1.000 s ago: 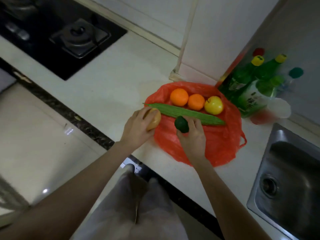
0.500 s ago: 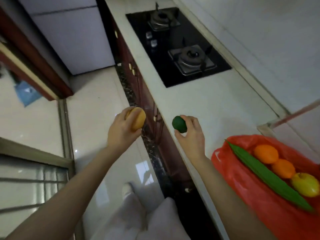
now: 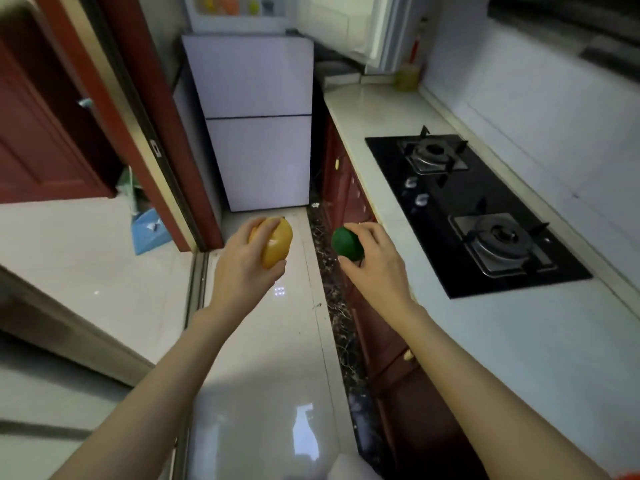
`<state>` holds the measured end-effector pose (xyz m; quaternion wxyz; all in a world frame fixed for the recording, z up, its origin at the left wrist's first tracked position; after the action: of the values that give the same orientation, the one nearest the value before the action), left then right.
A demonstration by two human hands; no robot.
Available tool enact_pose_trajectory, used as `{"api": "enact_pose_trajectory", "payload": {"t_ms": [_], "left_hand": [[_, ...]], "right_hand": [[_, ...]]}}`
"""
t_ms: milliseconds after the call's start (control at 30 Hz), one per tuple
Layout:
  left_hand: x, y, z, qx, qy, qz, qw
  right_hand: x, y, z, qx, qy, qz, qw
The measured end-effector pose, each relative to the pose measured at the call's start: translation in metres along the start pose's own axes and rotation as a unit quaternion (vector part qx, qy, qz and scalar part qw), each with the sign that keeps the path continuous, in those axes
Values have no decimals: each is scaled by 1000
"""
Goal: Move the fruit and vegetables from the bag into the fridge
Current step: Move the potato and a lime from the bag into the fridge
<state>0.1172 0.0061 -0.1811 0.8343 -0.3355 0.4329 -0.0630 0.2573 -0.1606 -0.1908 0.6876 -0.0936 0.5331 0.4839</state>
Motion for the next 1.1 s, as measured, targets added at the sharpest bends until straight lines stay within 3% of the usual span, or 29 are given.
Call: {"api": "enact_pose_trajectory", "payload": {"t_ms": [400, 600, 1100], "left_hand": [[6, 84, 182, -25, -71, -17, 997], [4, 116, 311, -28, -82, 6, 996], [-24, 254, 560, -10, -143, 21, 990]], "right_hand": [[67, -19, 208, -56, -24, 7, 998], [85, -40, 352, -82, -20, 9, 996], [203, -5, 629, -149, -24, 8, 988]]}}
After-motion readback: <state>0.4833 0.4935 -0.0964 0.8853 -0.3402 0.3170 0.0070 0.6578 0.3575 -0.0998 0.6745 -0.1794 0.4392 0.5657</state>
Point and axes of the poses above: each hand's wrist, its own z-axis towards the middle knuckle, its own x-axis out of the palm, y = z × x, the point moved 3 cm from there along z, towards the middle knuckle, and after that the axes turned 8 degrees about -z, right-handed, at the moved point
